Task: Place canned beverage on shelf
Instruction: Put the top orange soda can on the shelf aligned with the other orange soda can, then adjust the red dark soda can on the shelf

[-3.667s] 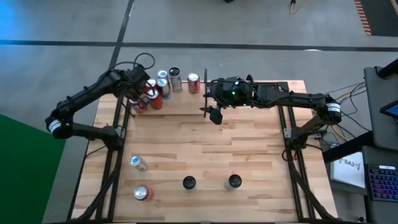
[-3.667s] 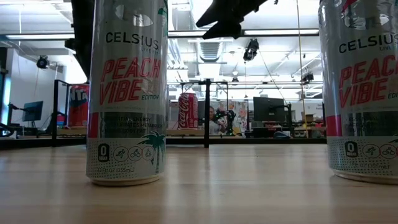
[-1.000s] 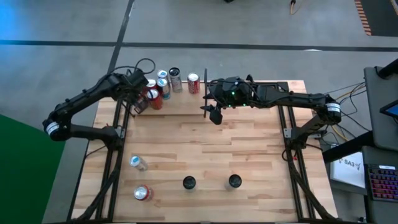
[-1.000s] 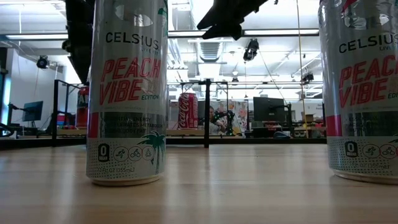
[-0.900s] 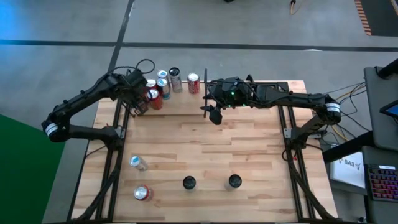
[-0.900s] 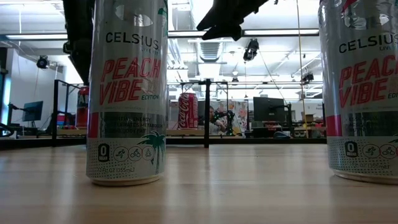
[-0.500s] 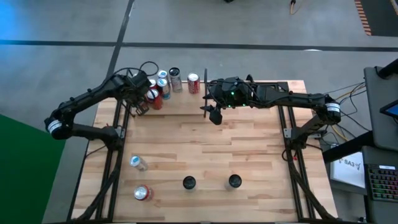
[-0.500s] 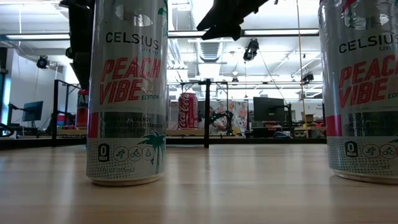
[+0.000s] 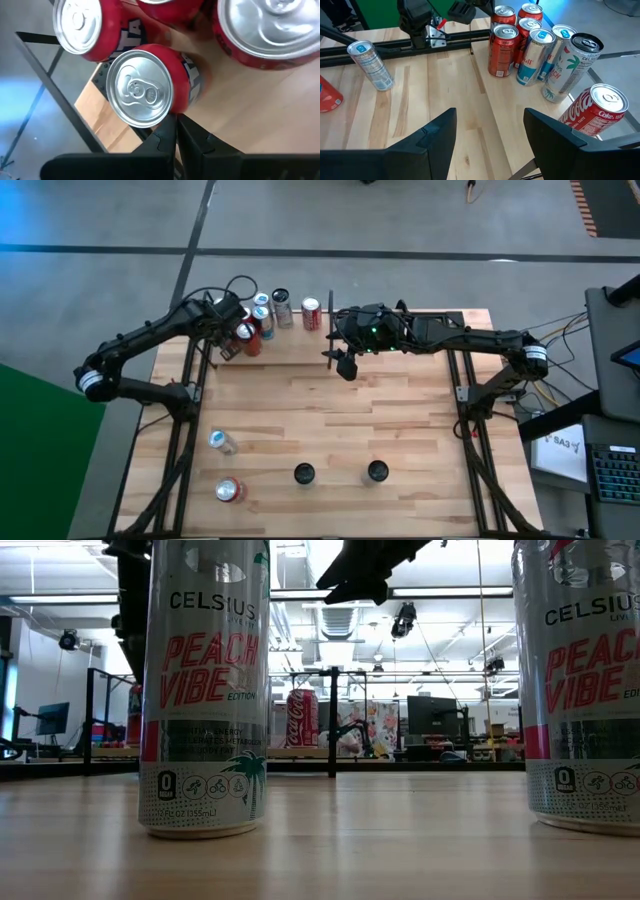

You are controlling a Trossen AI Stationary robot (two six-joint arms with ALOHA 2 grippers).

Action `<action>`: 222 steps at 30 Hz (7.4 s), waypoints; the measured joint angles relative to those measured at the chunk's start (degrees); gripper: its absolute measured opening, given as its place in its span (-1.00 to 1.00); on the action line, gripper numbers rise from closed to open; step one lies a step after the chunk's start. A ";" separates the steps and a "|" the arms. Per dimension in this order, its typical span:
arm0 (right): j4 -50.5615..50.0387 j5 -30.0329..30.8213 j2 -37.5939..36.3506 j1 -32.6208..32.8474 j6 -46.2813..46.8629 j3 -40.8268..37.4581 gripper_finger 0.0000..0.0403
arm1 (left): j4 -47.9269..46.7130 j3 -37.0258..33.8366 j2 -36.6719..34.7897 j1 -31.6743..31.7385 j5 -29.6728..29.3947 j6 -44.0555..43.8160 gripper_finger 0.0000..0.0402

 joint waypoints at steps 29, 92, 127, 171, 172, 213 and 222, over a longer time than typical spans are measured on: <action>-0.07 0.00 0.00 0.01 -0.87 -1.25 0.09 | 2.84 -1.46 -1.60 -0.24 1.72 4.09 -1.00; -1.40 -0.03 0.59 0.15 -4.50 -1.75 0.09 | 4.06 -6.36 -1.32 1.42 3.50 13.33 -1.00; -1.18 -0.02 0.33 4.15 -0.17 -1.75 0.09 | 30.48 -5.67 -26.34 -22.79 17.06 -13.11 -1.00; -2.61 12.11 -0.68 37.49 4.45 -7.04 0.09 | 48.34 -6.00 -9.13 -73.62 -9.95 -32.38 -1.00; -1.59 12.11 -0.68 38.08 4.44 -7.61 0.09 | 48.07 -5.38 -8.62 -74.03 -9.93 -32.43 -1.00; 13.08 21.05 -0.83 42.38 3.10 -14.40 0.09 | 11.40 -2.20 -5.78 -44.16 -12.48 -34.35 -1.00; 16.28 21.05 -0.87 42.34 -0.83 -14.38 0.09 | 20.49 -3.69 -2.05 -31.77 -5.89 -24.29 -1.00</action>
